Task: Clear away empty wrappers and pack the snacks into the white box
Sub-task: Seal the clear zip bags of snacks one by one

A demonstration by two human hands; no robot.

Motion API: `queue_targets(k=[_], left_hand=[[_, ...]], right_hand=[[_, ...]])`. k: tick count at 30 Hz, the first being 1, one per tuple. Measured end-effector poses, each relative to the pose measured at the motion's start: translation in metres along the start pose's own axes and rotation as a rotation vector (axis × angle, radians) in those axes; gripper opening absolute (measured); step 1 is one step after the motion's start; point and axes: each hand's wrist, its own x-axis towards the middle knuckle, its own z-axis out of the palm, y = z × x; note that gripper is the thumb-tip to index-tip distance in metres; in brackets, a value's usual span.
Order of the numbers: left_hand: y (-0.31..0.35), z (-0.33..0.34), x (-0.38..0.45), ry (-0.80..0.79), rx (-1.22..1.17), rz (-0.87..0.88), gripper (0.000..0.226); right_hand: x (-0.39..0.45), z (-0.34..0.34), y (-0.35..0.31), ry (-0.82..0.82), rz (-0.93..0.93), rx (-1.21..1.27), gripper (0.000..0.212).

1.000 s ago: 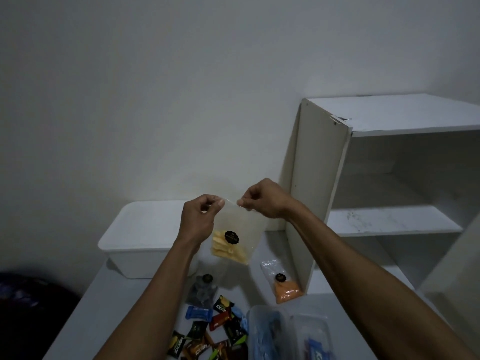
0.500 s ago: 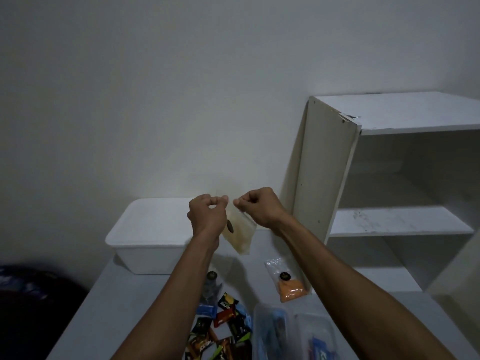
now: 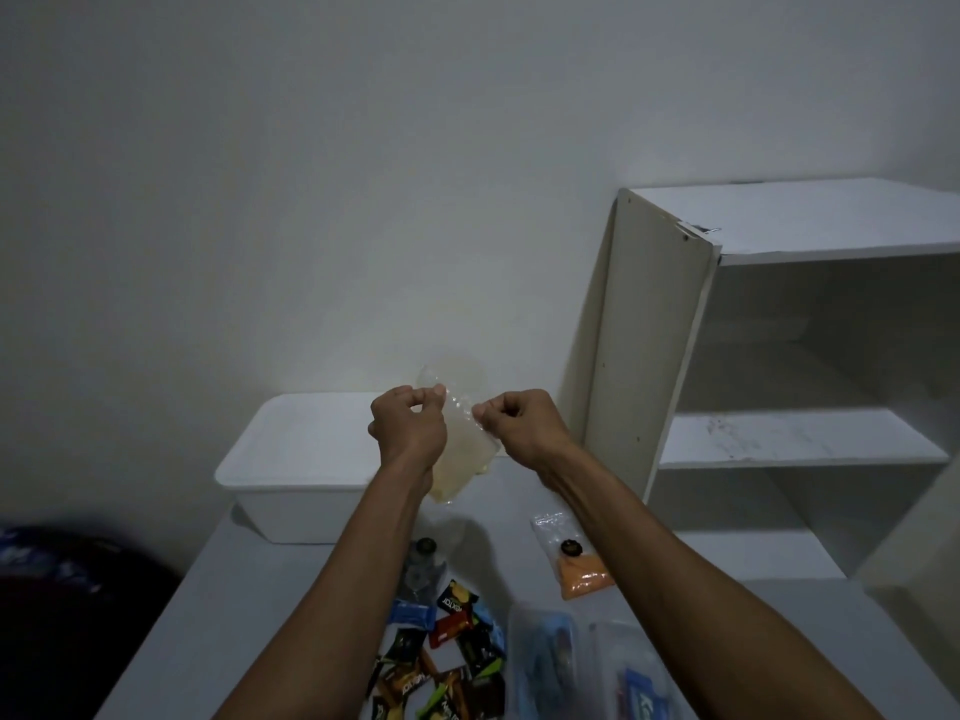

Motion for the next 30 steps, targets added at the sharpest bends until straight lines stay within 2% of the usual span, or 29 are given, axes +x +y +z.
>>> queue_targets(k=[3, 6, 12, 16, 19, 22, 26, 30], left_hand=[[0.005, -0.002, -0.008, -0.017, 0.010, -0.035, 0.031], [0.000, 0.000, -0.013, -0.034, 0.052, -0.047, 0.026], [-0.012, -0.001, -0.017, -0.043, 0.072, -0.041, 0.029], [-0.013, -0.014, -0.015, -0.023, 0.033, -0.047, 0.028], [-0.021, -0.031, -0.002, -0.131, 0.074, 0.016, 0.036], [-0.028, -0.043, 0.008, -0.257, -0.023, 0.102, 0.020], [-0.024, -0.048, 0.006, -0.258, -0.146, 0.145, 0.008], [-0.017, -0.046, 0.012, -0.198, -0.297, -0.021, 0.008]], right_hand=[[-0.003, 0.005, 0.004, 0.019, -0.019, -0.020, 0.018], [-0.008, 0.007, 0.003, 0.022, -0.031, -0.008, 0.019], [-0.013, 0.013, 0.009, 0.070, -0.008, -0.031, 0.019], [-0.012, 0.003, 0.004, -0.046, -0.061, -0.124, 0.018], [-0.009, -0.015, -0.006, -0.165, -0.076, -0.167, 0.021], [-0.006, -0.031, -0.015, -0.254, -0.031, -0.146, 0.026], [-0.003, -0.035, -0.026, -0.271, 0.014, -0.143, 0.032], [-0.007, -0.031, -0.023, -0.182, 0.037, 0.011, 0.038]])
